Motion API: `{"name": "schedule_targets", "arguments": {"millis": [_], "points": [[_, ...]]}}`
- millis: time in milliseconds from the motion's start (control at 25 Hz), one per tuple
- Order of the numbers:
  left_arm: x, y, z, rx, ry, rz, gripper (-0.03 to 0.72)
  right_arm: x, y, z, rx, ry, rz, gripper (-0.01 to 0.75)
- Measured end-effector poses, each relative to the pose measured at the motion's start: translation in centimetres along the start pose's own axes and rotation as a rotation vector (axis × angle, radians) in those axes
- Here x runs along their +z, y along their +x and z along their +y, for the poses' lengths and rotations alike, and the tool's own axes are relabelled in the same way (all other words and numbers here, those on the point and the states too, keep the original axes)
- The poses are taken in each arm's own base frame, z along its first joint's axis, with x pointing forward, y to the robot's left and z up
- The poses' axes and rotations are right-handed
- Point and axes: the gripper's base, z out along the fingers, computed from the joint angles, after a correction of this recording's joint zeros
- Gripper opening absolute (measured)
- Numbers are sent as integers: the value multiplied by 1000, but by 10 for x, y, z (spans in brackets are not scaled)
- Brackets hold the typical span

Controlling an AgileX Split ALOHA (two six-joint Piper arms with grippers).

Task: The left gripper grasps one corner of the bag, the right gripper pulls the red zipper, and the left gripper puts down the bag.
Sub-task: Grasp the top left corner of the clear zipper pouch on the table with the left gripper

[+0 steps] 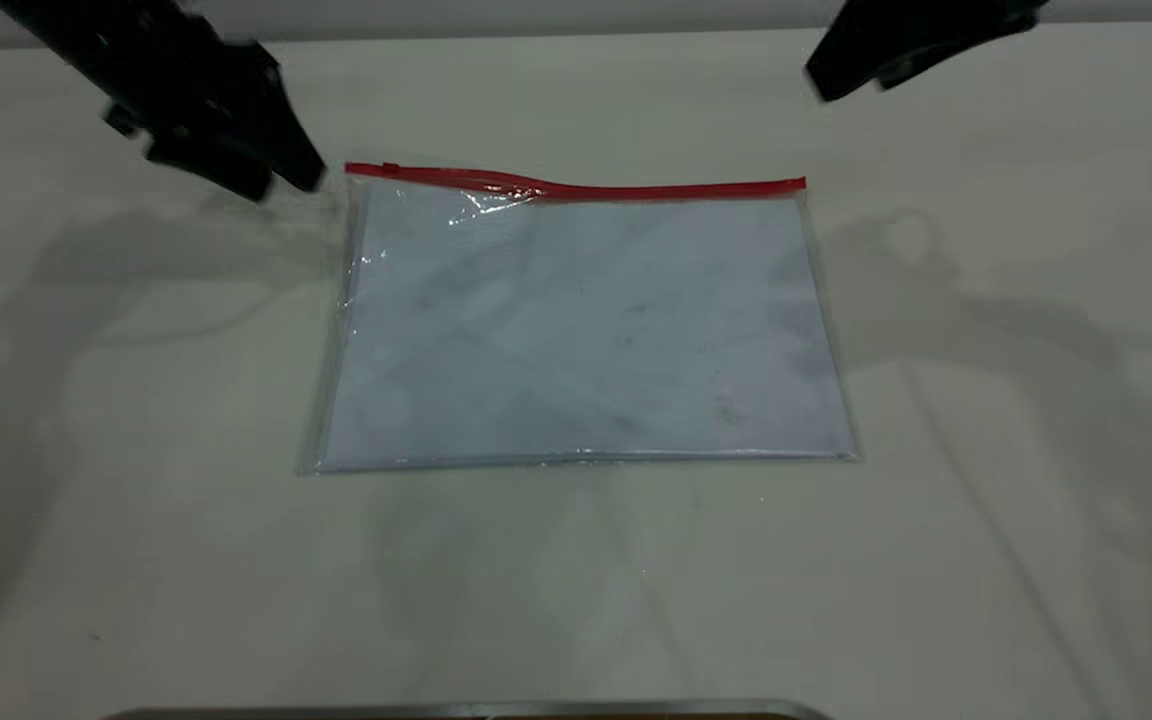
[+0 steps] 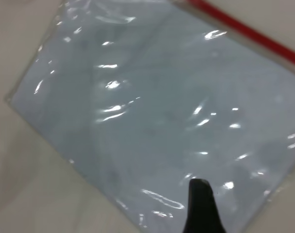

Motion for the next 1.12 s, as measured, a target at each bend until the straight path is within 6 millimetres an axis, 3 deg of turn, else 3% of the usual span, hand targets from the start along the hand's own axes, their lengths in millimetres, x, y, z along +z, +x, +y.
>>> {"name": "schedule_targets", "arguments": {"millis": [480, 920, 1120], "points": [[38, 10, 10, 56, 95, -58, 589, 5, 1, 1, 1, -12, 5, 551], [61, 10, 5, 74, 202, -165, 589, 5, 1, 3, 8, -24, 5, 551], [70, 13, -2, 86, 244, -148, 529, 5, 1, 2, 8, -21, 3, 551]]}}
